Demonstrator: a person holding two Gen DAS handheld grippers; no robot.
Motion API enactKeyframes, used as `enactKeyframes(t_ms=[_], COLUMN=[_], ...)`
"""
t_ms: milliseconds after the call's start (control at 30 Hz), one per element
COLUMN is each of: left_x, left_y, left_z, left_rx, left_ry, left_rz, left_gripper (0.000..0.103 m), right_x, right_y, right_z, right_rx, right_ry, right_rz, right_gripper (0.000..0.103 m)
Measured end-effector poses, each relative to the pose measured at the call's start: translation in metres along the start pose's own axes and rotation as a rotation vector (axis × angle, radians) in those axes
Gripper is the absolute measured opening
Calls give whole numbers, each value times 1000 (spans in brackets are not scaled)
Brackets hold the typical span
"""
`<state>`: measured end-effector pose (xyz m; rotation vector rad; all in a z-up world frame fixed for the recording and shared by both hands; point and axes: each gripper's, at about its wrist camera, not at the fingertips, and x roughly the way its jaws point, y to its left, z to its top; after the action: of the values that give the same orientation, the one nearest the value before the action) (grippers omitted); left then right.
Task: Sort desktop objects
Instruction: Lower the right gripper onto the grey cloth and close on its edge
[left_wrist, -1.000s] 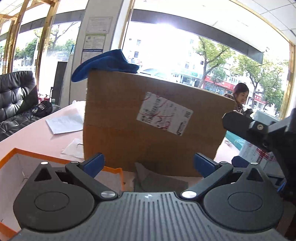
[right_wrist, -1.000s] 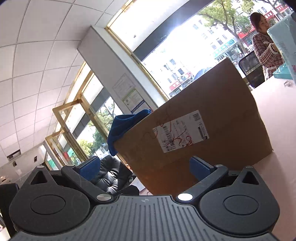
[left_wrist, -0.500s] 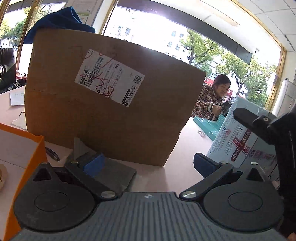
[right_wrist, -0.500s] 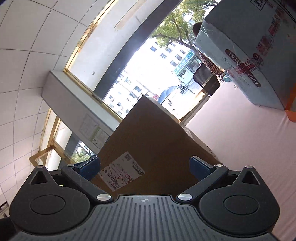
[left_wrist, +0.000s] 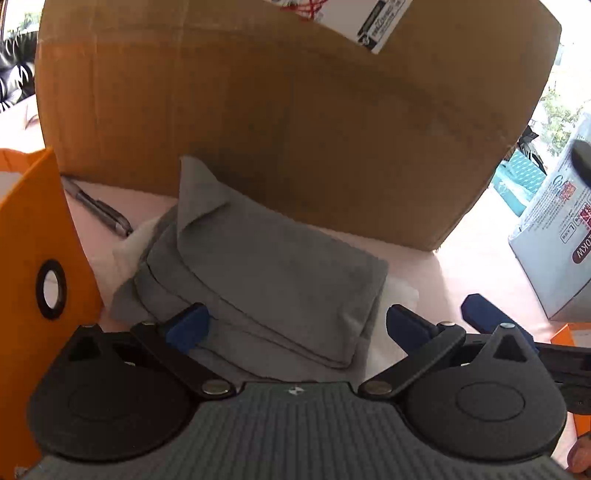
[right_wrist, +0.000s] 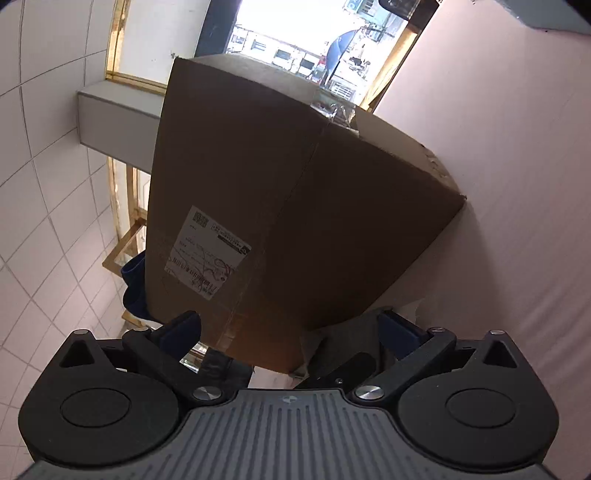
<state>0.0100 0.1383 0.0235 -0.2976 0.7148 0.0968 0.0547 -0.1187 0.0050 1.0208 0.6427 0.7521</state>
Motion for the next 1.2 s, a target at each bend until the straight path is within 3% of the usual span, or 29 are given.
enactKeyframes(t_ms=[233, 300, 500, 600, 733, 800, 900, 967, 1200], left_x=[10, 10, 11, 11, 10, 11, 14, 12, 12], left_y=[-21, -18, -13, -10, -13, -12, -10, -13, -16], left_z=[-18, -19, -23, -24, -26, -27, -28, -31, -32], left_rx=[217, 207, 209, 208, 211, 211, 213, 216, 210], left_ry=[-20, -26, -41, -40, -46, -50, -56, -58, -67], left_rz=[143, 136, 135, 130, 132, 134, 133, 133, 148], left_gripper=[103, 103, 103, 103, 103, 103, 103, 103, 103], right_x=[45, 53, 71, 73, 60, 55, 60, 73, 74], right_y=[-9, -16, -15, -12, 0, 1, -7, -17, -17], right_z=[5, 8, 6, 4, 5, 8, 9, 3, 0], right_rx=[-61, -58, -130, -162, -266, -239, -149, -118, -164], right_ry=[130, 158, 228, 227, 97, 83, 161, 248, 251], right_rz=[-143, -190, -197, -219, -325, -255, -145, -169, -192], right_gripper=[103, 103, 103, 103, 102, 102, 102, 102, 101])
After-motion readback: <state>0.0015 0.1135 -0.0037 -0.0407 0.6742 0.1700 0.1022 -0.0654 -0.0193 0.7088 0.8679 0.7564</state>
